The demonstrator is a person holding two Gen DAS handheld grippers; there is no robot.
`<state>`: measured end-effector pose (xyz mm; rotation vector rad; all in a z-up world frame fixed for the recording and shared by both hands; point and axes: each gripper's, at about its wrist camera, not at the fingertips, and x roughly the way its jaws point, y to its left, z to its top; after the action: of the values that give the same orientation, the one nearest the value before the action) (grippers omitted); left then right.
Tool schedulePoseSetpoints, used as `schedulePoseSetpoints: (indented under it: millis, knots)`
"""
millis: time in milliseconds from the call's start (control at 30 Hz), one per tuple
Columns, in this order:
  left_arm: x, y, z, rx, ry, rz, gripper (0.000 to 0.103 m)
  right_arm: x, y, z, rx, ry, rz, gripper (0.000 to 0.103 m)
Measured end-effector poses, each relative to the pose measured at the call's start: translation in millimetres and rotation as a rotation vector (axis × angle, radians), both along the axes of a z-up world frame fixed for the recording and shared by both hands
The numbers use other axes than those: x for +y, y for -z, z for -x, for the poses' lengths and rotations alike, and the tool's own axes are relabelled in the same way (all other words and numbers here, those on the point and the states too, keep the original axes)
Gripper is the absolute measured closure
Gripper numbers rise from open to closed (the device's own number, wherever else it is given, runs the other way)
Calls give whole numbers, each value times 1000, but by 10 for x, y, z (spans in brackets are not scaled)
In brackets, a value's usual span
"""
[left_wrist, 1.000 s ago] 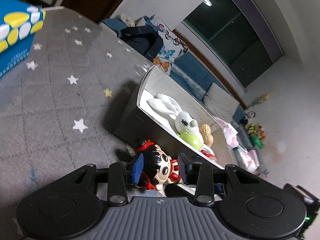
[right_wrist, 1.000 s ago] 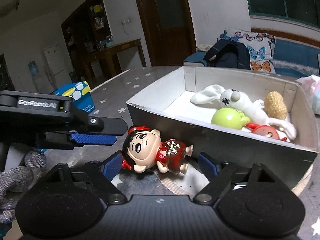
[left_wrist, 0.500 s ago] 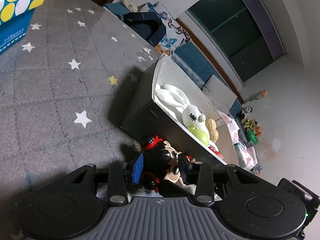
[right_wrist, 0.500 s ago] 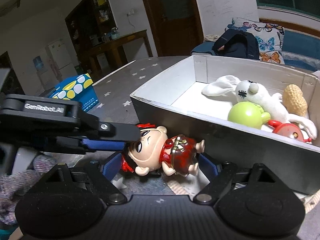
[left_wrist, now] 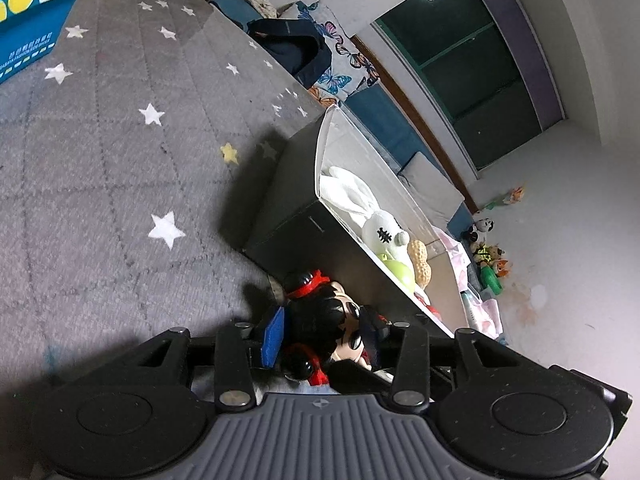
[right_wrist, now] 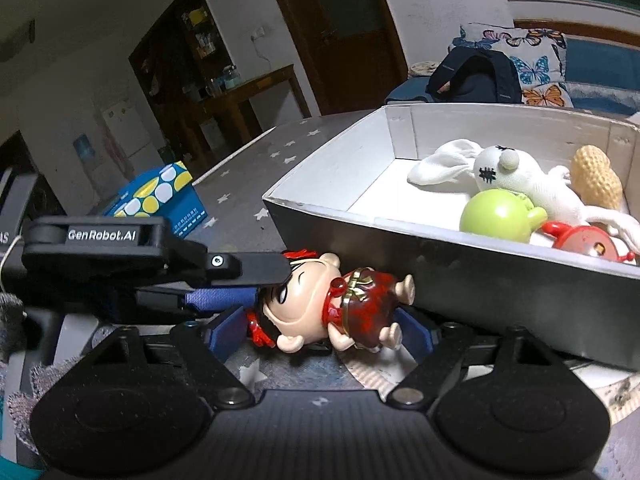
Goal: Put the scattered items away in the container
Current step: 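Withdraw the right tool and close it on the doll figure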
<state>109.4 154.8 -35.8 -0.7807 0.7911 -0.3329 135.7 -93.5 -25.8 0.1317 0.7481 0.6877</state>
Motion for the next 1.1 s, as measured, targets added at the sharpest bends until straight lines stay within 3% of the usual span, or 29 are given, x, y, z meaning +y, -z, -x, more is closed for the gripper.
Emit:
schedulePoseSetpoints:
  millis: [600, 867, 1100]
  knots:
    - [34, 39, 57, -14, 11, 18, 58, -254, 19, -5, 49, 58, -94, 66]
    - [-4, -43, 240, -54, 14, 21, 59, -291, -86, 176, -6, 47, -77, 69]
    - [-84, -357, 318, -134, 6, 19, 59, -383, -358, 300, -94, 52, -86, 69]
